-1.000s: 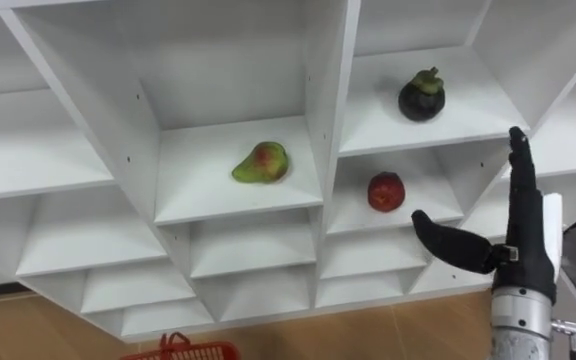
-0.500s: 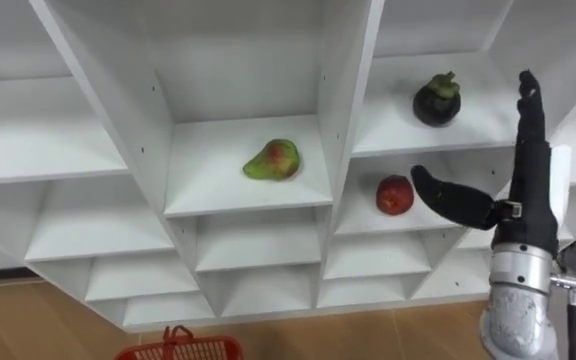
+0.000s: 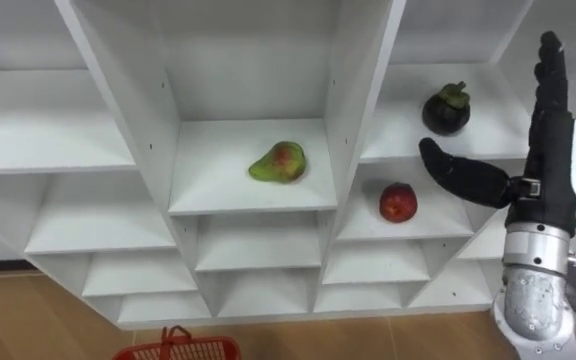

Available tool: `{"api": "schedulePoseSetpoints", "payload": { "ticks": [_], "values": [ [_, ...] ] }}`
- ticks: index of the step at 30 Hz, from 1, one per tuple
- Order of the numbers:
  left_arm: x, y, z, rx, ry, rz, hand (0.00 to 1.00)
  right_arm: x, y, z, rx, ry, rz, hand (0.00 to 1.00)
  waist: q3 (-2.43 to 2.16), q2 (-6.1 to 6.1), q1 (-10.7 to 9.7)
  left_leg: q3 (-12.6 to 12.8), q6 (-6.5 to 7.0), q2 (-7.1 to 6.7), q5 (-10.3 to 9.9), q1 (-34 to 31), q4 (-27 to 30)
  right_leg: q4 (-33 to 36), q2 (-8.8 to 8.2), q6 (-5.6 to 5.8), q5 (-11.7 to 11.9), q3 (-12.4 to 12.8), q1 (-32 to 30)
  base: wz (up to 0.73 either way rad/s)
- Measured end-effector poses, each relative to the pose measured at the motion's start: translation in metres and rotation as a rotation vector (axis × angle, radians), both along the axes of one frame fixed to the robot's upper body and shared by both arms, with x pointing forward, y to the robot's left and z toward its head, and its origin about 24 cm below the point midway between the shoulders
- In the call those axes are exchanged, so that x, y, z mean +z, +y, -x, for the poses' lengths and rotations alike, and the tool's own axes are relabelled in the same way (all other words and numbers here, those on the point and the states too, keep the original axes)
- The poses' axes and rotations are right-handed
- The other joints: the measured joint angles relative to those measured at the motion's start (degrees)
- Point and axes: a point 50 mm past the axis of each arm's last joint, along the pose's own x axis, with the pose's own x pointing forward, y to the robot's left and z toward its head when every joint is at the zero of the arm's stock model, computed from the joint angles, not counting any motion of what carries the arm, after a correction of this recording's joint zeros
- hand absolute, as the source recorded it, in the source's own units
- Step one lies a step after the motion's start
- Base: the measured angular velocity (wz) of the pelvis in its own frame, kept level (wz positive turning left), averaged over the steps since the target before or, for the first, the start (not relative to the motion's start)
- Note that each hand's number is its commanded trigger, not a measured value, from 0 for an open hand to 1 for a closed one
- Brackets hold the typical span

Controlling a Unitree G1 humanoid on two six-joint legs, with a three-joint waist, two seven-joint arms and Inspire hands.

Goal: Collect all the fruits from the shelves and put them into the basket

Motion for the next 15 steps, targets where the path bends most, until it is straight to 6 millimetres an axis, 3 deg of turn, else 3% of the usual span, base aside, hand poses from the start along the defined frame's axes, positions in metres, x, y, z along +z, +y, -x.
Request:
{"api": "schedulePoseSetpoints", "payload": {
  "ticks": [8, 15],
  "values": [
    [0.0, 0.001, -0.001, 0.013, 0.002, -0.001, 1.0, 0.008, -0.009, -0.005, -0.026, -0.026, 0.001, 0.0, 0.51, -0.46, -0.17, -0.12, 0.0, -0.02, 0.0, -0.12, 0.0, 0.0, -0.01, -0.01, 0.01, -0.12, -0.02, 0.0],
    [0.0, 0.002, -0.001, 0.022, 0.006, -0.001, 1.0, 0.022, -0.02, -0.011, -0.071, -0.081, 0.006, 0.0, 0.55, -0.51, -0.17, -0.17, 0.0, -0.02, 0.0, -0.14, 0.02, 0.03, 0.0, -0.02, 0.01, -0.15, -0.09, 0.0]
  ]
}}
